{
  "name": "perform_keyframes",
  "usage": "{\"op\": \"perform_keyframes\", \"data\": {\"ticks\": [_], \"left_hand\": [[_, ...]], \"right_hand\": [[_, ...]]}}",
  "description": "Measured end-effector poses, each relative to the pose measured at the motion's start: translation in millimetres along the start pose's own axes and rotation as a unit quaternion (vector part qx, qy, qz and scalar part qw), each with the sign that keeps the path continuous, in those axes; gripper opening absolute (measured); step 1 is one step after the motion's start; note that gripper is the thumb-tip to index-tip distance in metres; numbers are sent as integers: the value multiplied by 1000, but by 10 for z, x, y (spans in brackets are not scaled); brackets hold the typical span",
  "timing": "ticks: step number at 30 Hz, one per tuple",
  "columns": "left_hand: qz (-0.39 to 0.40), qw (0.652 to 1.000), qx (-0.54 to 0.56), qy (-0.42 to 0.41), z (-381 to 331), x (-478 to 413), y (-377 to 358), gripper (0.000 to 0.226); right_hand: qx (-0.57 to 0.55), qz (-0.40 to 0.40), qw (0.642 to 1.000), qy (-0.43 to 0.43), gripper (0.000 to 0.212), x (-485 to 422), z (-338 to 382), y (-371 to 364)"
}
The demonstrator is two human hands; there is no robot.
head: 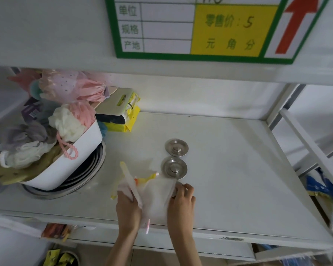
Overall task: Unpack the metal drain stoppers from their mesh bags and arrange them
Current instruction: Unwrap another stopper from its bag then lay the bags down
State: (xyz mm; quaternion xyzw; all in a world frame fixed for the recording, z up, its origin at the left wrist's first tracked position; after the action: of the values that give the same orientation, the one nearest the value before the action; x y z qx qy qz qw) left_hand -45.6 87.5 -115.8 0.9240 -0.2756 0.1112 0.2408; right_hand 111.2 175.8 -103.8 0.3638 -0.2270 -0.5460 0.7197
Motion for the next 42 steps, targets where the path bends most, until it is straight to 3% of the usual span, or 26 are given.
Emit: {"op": "perform_keyframes", "data": {"ticks": [6,9,12,16,21,25,27,32,38,42], "left_hand": [[-4,999,0,-38,-104,-20,-17,30],[-6,998,-18,-55,-172,3,-3,34],[-4,997,-20,-78,-204,2,5,32],[-27,993,-30,-115,-283,39,14,23],[-48,984,-68,-160,-471,172,-37,16],[4,982,-44,-183,-586,314,-198,22],[38,978,-30,-201,-632,373,-288,31],[55,966,-67,-245,-767,442,-421,44],[51,955,-90,-277,-993,410,-507,6],[-11,954,-64,-292,-1194,386,-439,23]], "right_hand": [[147,13,989,4,48,-33,34,-77],[171,17,985,2,58,-44,-1,-54],[172,26,985,19,54,-32,-28,-4],[93,35,994,45,35,-30,52,310],[-39,-15,993,114,24,-18,318,802],[55,85,983,153,42,-100,383,611],[75,120,978,153,40,-140,340,530],[41,60,986,153,18,-288,212,688],[-38,-20,988,145,17,-541,46,898],[-103,-93,986,92,18,-826,-271,1026]]}}
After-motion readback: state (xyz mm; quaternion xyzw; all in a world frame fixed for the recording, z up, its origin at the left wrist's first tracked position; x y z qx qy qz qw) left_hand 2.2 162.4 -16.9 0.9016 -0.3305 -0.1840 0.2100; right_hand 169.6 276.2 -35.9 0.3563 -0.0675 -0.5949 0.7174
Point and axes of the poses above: each hand's wrist, its own x-axis away from the middle knuckle, its own y-axis out of the back of the hand, z = x × y, the point moved 8 cm from there along -x, towards the middle knuckle, and after that the axes turned 10 degrees about y, right-handed, at the moved point
